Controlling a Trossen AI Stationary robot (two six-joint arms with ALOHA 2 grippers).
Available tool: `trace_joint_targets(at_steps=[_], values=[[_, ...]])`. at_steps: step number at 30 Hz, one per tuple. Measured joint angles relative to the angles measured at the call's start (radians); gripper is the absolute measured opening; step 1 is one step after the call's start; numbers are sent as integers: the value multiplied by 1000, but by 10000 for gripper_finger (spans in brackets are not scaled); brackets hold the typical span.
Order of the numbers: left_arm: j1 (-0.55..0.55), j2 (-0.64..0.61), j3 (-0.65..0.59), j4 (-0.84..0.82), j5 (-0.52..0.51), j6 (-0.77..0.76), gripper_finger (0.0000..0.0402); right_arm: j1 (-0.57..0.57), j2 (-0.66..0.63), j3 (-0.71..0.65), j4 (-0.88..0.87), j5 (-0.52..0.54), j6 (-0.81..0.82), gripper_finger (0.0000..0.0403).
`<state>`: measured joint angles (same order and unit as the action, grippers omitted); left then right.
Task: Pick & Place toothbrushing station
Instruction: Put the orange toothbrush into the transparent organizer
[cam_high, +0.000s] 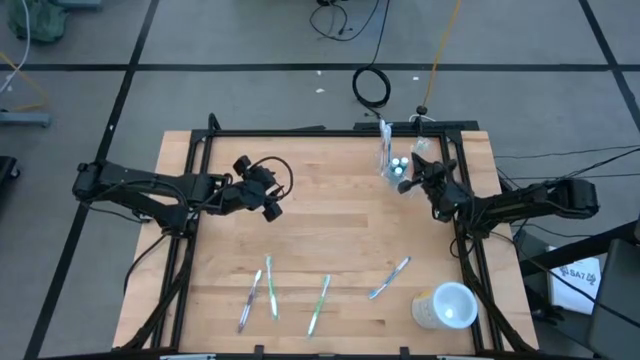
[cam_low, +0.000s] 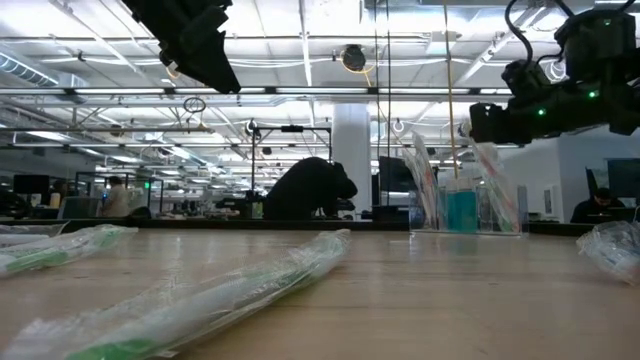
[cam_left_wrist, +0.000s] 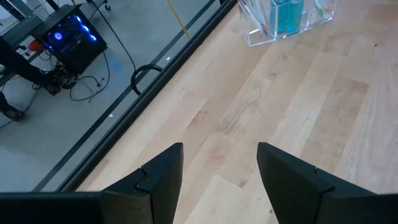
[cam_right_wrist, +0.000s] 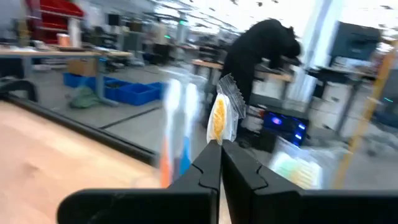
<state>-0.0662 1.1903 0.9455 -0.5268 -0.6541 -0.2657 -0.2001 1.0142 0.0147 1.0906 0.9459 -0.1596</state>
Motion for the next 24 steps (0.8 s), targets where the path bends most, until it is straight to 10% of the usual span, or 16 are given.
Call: trace_joint_targets(at_steps=[24], values=[[-2, 2, 0, 0, 2, -11, 212, 25, 0, -1, -207, 44, 222, 48]])
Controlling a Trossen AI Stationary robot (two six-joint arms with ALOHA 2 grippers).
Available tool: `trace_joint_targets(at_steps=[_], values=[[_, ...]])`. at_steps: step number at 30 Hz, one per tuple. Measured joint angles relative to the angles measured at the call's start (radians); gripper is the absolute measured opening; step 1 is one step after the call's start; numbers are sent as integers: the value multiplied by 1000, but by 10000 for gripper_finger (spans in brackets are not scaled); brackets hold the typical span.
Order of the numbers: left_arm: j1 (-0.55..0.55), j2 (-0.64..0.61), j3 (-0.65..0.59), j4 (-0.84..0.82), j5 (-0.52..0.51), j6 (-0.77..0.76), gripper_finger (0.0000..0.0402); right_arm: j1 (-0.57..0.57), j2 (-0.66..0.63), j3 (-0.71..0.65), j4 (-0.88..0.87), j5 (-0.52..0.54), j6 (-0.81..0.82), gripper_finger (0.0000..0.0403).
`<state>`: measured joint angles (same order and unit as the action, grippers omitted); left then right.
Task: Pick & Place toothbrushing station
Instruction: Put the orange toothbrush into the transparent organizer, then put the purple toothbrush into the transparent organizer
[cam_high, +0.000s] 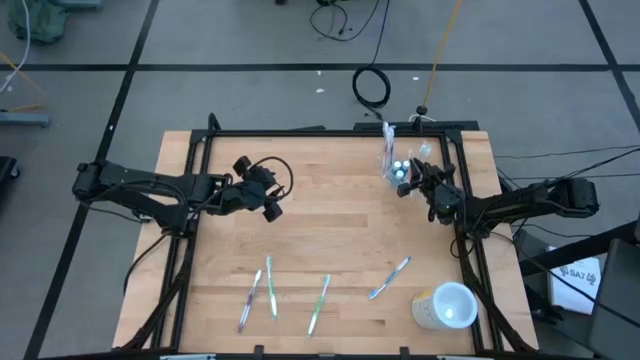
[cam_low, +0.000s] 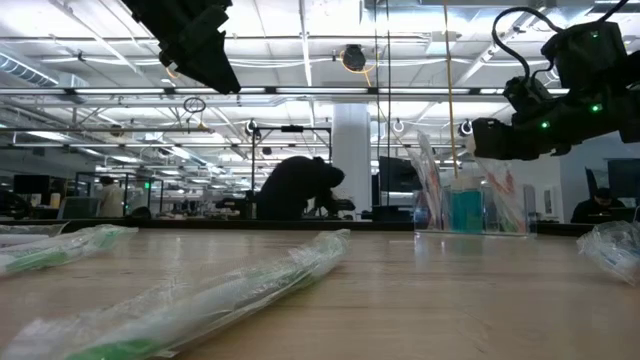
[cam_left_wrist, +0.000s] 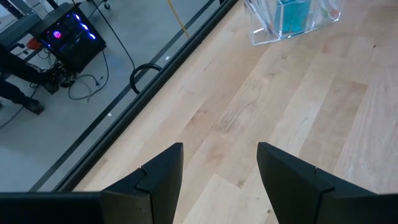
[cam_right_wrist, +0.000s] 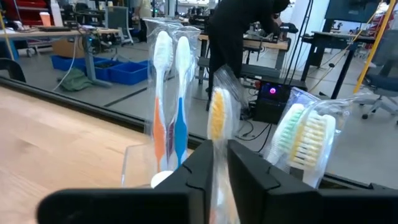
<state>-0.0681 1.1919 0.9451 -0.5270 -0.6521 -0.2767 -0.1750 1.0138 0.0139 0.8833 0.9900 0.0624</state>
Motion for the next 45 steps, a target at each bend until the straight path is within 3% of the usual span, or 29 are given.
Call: trace_joint_targets(at_steps=[14, 21, 27, 35, 40, 45], values=[[0, 0, 0, 0, 0, -15, 212, 0, 0, 0, 351, -21, -189, 157], [0, 0, 0, 0, 0, -26, 212, 0, 0, 37, 491, -361, -151, 187], [0, 0, 0, 1, 8, -138, 212, 11, -2, 168, 349, -711, -71, 193], [-7, 7, 0, 6, 272, -288, 212, 86, 0, 332, 63, -951, -46, 184], [-47, 54, -1, 3, 351, -312, 212, 107, 0, 344, 73, -1078, -47, 183], [-114, 127, -1, -1, 482, -363, 212, 106, 0, 345, 69, -1094, -47, 183]])
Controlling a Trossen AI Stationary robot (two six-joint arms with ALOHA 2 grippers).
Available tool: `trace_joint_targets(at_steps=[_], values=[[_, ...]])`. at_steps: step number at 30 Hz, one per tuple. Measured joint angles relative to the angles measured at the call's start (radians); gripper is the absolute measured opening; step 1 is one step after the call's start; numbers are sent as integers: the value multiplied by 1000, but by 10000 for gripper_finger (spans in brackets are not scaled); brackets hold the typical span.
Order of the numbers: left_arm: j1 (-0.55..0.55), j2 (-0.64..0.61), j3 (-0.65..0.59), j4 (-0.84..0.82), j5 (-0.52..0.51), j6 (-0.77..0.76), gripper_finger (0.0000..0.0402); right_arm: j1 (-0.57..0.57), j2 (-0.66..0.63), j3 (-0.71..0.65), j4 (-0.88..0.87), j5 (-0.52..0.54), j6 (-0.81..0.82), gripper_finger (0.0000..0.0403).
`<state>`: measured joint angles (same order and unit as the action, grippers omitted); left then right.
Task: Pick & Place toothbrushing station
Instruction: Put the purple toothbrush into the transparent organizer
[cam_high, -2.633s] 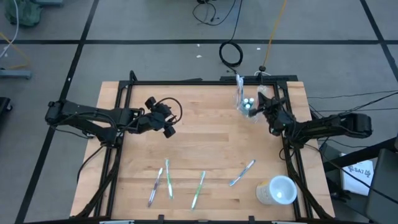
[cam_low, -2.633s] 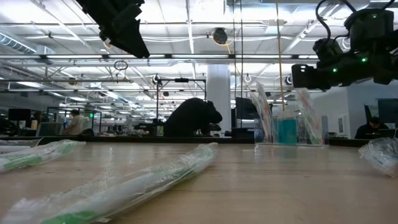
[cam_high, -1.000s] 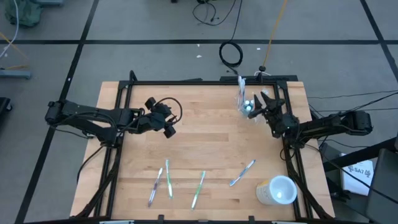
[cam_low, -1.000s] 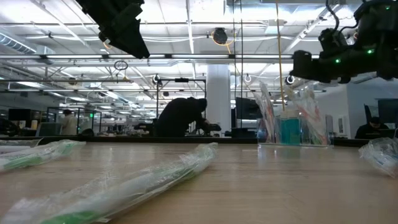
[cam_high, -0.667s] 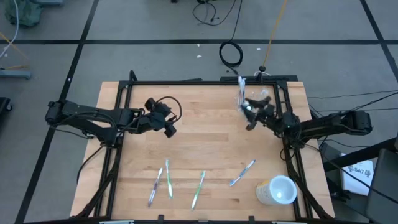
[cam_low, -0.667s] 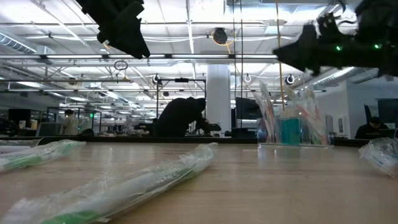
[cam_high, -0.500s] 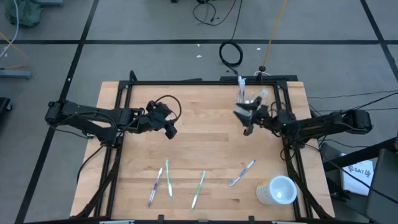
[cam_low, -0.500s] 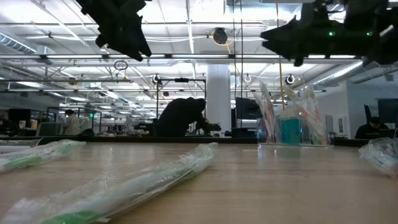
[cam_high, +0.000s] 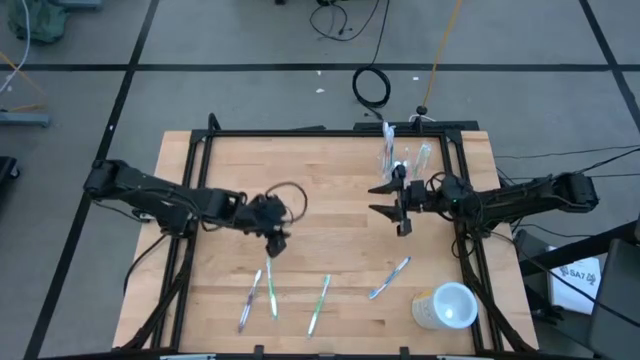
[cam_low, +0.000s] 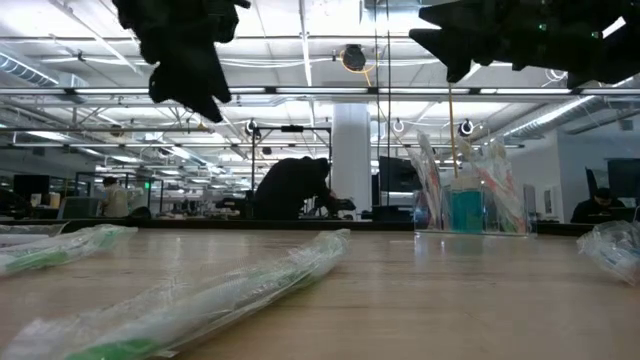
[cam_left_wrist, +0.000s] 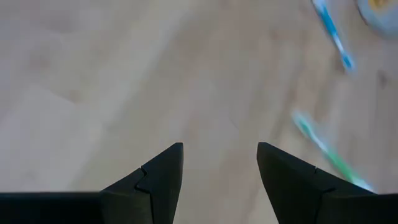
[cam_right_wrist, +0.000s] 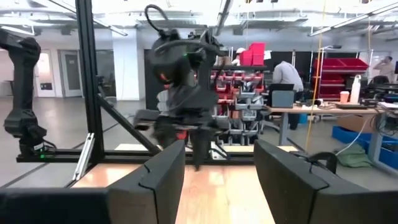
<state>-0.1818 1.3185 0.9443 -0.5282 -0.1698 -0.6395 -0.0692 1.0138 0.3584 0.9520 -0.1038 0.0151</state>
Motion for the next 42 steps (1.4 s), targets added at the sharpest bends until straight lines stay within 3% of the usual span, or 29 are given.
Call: trace_joint_targets(at_steps=[5, 11, 20, 28, 34, 42], values=[[-83, 65, 0, -46, 133, -49, 212, -1, 0, 0, -1, 0, 0, 183], [-194, 133, 0, -152, 180, -407, 212, -1, 0, 0, -2, 1, 0, 183], [-351, 229, 0, -292, 205, -816, 212, -1, 0, 0, -1, 2, 0, 183], [-415, 336, 2, -201, 181, -891, 212, -1, 0, 1, 8, 2, 27, 183], [-406, 423, 9, -203, 238, -876, 211, -1, 0, 1, 8, 2, 26, 183], [-392, 432, 6, -207, 238, -818, 194, -1, 0, 1, 9, 3, 26, 183]])
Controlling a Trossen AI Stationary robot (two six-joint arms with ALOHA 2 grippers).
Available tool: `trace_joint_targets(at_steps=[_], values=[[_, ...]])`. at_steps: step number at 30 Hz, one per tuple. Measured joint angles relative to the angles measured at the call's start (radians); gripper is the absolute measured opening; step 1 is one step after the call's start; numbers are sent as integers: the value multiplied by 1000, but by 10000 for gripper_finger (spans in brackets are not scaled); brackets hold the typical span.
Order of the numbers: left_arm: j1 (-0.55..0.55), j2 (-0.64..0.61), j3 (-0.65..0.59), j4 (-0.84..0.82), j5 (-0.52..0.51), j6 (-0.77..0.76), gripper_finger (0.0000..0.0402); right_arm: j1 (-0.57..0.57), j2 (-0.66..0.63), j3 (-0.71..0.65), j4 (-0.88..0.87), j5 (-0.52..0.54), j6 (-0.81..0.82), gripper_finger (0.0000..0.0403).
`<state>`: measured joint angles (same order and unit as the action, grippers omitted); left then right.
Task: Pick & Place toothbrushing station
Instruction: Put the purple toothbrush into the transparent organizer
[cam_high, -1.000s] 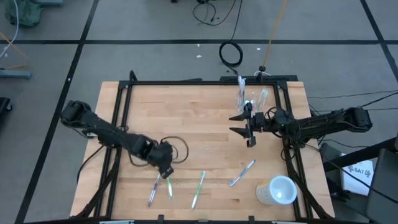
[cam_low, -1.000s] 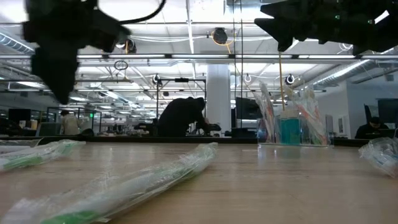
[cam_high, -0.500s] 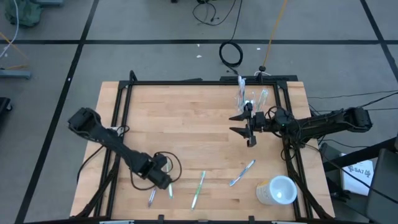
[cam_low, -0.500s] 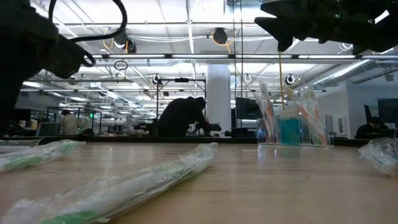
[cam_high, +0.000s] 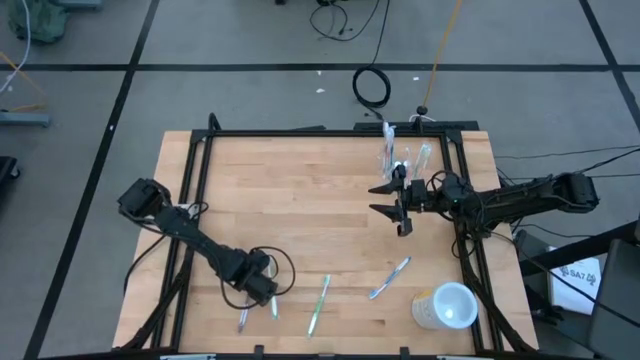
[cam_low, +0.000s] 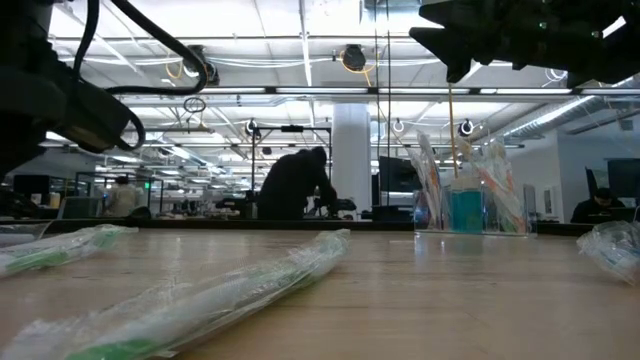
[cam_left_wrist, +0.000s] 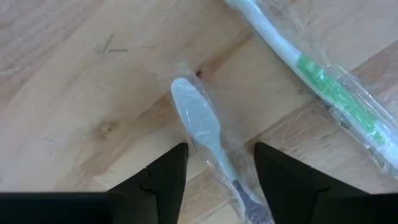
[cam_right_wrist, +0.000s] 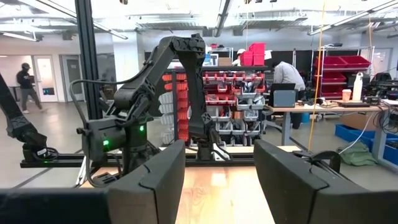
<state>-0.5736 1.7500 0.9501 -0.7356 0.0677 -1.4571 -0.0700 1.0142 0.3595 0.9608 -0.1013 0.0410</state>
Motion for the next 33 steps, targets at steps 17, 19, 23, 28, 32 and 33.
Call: trace_joint_targets(at_steps=[17, 19, 23, 28, 32, 33], values=[[40, -191, 47, -84, -214, 40, 11, 0, 0, 0, -4, 40, -38, 183], [52, -239, 68, -104, -340, 81, 22, -1, 0, 0, -4, 92, -37, 183], [86, -331, 128, -45, -670, 261, 35, -1, 0, 0, -15, 205, -24, 183], [181, -375, 175, 163, -785, 621, 16, -1, 0, 0, -31, 259, -19, 183], [262, -374, 184, 421, -754, 942, 9, -1, 0, 0, -37, 256, -19, 183], [283, -367, 184, 482, -711, 1005, 12, -1, 0, 0, -35, 255, -19, 183]])
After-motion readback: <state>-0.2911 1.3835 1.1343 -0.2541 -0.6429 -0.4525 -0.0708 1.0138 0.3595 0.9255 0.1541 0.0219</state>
